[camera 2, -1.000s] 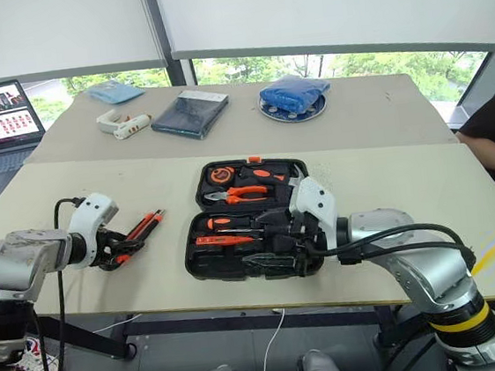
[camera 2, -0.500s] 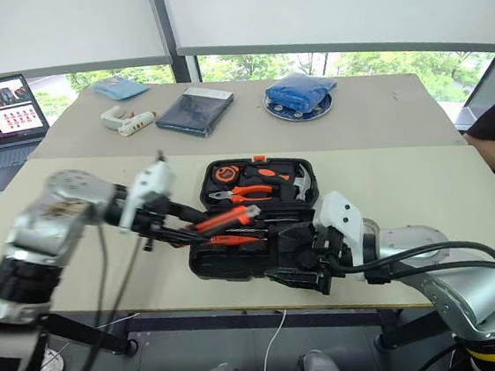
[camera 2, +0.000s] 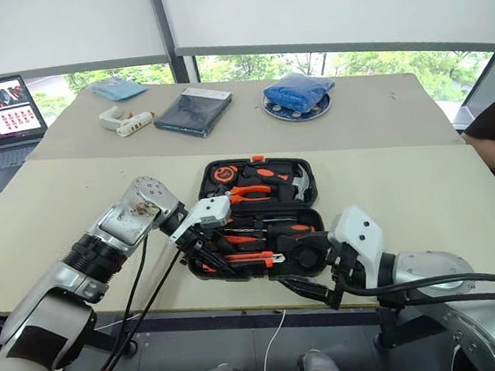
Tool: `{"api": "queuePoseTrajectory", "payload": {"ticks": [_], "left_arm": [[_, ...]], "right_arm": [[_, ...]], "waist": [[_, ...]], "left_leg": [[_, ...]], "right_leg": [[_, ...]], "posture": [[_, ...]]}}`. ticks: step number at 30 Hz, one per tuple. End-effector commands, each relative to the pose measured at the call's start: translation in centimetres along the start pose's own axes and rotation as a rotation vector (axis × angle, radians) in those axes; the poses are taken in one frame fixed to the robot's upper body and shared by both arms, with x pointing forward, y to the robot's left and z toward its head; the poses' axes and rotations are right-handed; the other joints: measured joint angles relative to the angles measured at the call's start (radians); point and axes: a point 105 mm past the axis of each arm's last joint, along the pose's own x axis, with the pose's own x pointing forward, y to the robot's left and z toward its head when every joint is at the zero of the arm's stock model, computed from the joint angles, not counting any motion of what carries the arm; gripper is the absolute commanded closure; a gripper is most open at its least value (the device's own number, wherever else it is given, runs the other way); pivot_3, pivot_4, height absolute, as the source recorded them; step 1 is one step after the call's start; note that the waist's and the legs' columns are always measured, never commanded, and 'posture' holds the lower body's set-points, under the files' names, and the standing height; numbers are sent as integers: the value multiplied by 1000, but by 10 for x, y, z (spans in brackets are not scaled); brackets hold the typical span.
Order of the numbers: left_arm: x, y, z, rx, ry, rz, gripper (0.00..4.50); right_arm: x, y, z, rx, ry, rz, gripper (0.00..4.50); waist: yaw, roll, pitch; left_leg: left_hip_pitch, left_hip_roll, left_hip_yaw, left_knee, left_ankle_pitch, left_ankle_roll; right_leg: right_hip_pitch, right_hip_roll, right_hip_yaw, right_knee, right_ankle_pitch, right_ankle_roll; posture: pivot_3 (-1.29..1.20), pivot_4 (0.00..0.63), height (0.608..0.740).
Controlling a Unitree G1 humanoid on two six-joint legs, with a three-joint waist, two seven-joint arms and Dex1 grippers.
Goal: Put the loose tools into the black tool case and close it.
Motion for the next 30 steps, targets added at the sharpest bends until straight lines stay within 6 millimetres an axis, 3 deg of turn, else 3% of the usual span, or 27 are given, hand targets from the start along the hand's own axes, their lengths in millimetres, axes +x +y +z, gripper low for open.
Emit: {"api": "queuePoseTrajectory", "payload": {"ticks": [1, 2, 7, 13, 16, 25, 30], "left_arm": [[-4, 1, -2, 31, 52, 3, 2371], [-4, 0, -3, 33, 54, 0, 1871], [-14, -2, 13, 50, -40, -1, 311], [-21, 2, 25, 68, -120, 31, 311], [-15, 2, 23, 84, -118, 30, 1018], [-4, 3, 14, 140, -45, 38, 4417], [7, -5, -5, 201, 53, 1, 4417]], "right_arm": [[-2, 1, 10, -35, -32, -15, 0], [-3, 1, 9, -35, -30, -17, 0], [-3, -2, 9, -35, -24, -17, 0], [0, -3, 9, -34, -26, -2, 0], [2, -4, 10, -34, -27, 2, 0], [2, -5, 10, -32, -25, 9, 0], [2, -3, 9, -27, -24, 9, 0]], "waist": [[-2, 0, 0], [-2, 0, 0], [2, 0, 0], [2, 0, 0], [1, 0, 0], [1, 0, 0], [0, 0, 0]], "left_leg": [[0, 0, 0, 0, 0, 0], [0, 0, 0, 0, 0, 0], [1, 0, -1, 0, 0, 1], [-2, 0, -2, 5, -2, 4], [-2, 0, -2, 5, -2, 4], [-2, -1, -2, 5, -2, 4], [-2, -1, -2, 5, -2, 4]], "right_leg": [[0, 0, 0, 0, 0, 0], [0, 0, 0, 0, 0, 0], [1, -1, 0, 0, 0, 0], [1, -1, 0, 0, 1, 1], [1, -1, 0, 0, 1, 2], [1, -1, 0, 0, 1, 2], [1, -1, 0, 0, 1, 2]], "posture": [[0, 150, 718], [0, 150, 718], [0, 150, 718], [0, 150, 718], [0, 150, 718], [0, 150, 718], [0, 150, 718]]}}
